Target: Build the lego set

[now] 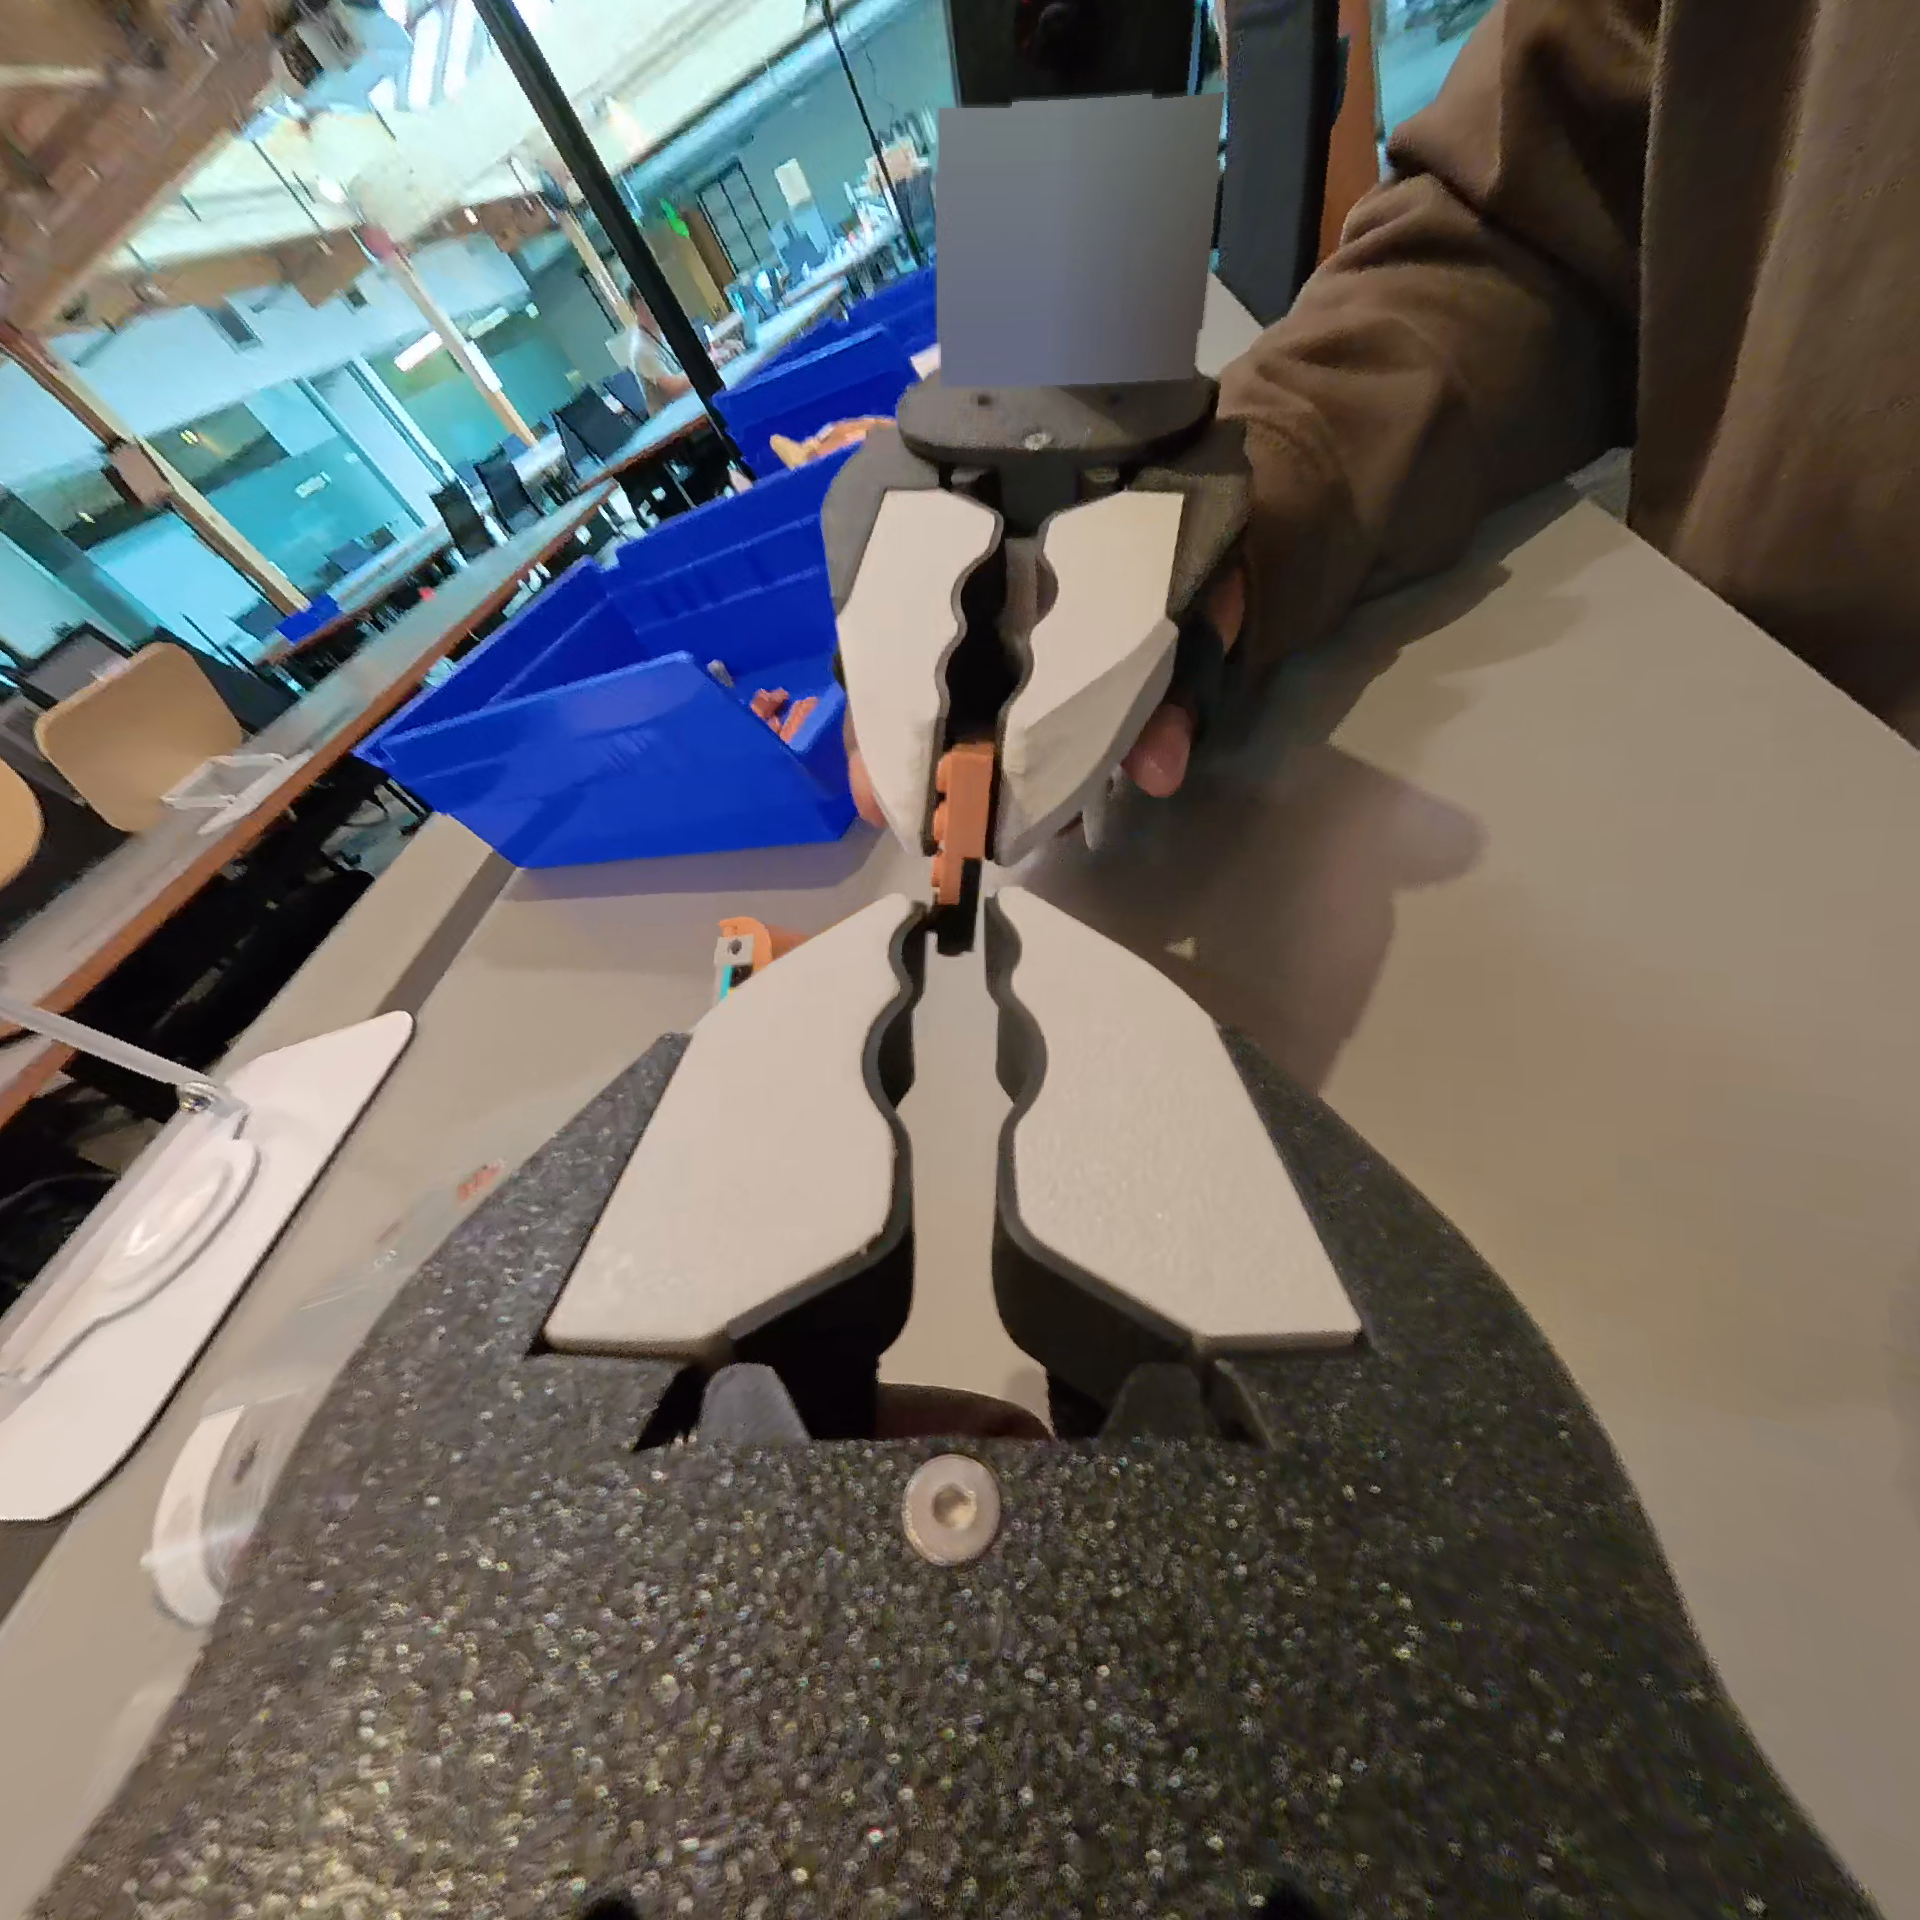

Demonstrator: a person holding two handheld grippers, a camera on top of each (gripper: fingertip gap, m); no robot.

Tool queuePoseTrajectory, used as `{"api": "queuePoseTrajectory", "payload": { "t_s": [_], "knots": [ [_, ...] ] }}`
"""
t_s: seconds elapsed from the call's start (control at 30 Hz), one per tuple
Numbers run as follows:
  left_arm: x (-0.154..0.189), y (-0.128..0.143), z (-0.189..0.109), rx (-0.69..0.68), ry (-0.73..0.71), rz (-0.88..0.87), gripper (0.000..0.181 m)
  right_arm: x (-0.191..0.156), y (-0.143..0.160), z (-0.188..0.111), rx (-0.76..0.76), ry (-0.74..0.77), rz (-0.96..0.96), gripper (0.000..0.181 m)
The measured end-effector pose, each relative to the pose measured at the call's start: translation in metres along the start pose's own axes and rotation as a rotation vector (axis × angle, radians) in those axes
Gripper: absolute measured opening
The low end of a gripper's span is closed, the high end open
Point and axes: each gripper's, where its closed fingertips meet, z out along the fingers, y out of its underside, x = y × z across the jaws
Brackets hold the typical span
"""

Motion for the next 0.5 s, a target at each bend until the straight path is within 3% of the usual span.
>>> {"api": "queuePoseTrajectory", "payload": {
  "t_s": [0.1,0.2,0.37,0.5],
  "knots": [
    [-0.002,0.012,-0.002,-0.067,0.026,-0.061,0.03,0.006,0.005,0.0,-0.041,0.043,-0.044,0.008],
    [0.0,0.016,-0.004,-0.087,0.106,-0.253,0.04,0.011,0.014,0.0,-0.108,0.095,-0.147,0.008],
    [-0.001,0.011,0.001,-0.015,0.202,-0.646,0.042,0.006,0.026,0.006,-0.207,0.146,-0.374,0.009],
    [-0.002,0.011,0.004,0.013,0.232,-0.785,0.04,0.001,0.03,0.009,-0.246,0.162,-0.485,0.009]
  ]
}}
